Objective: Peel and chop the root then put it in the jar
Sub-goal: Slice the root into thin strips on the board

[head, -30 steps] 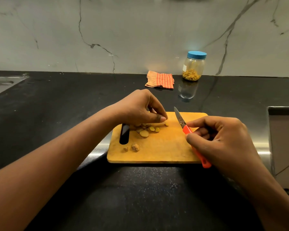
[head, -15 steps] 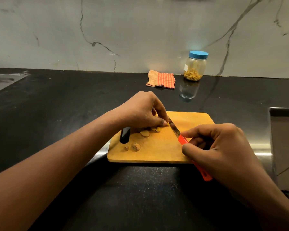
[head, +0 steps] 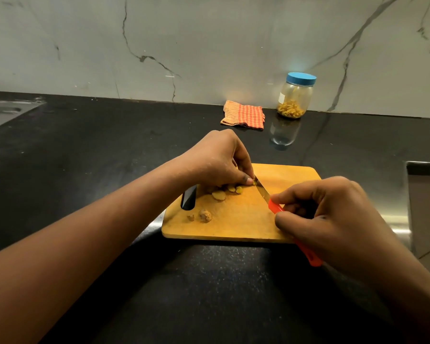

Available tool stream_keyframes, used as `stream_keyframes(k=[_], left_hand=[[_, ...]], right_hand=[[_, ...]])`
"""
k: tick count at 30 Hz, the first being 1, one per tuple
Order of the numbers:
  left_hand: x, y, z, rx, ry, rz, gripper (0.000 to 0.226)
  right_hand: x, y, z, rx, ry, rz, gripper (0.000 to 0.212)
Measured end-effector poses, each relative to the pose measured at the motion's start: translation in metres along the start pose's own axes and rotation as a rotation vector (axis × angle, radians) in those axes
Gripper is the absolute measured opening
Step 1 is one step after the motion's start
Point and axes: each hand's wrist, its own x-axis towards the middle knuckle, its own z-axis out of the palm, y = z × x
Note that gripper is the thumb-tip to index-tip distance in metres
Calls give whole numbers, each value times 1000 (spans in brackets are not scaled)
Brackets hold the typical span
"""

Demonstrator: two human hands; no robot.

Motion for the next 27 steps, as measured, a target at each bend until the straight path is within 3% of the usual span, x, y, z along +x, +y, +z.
stream_keyframes(k=[9, 17, 27], left_hand=[[-2, -1, -1, -124, 85, -96, 12], [-4, -3, -2, -222, 80, -147, 17], [-4, -4, -3, -249, 74, -153, 18]], right_hand=[[7, -1, -5, -82, -53, -13, 22], [-1, -2, -7, -43, 27, -26, 23], [-3, 1, -3, -41, -3, -16, 33]])
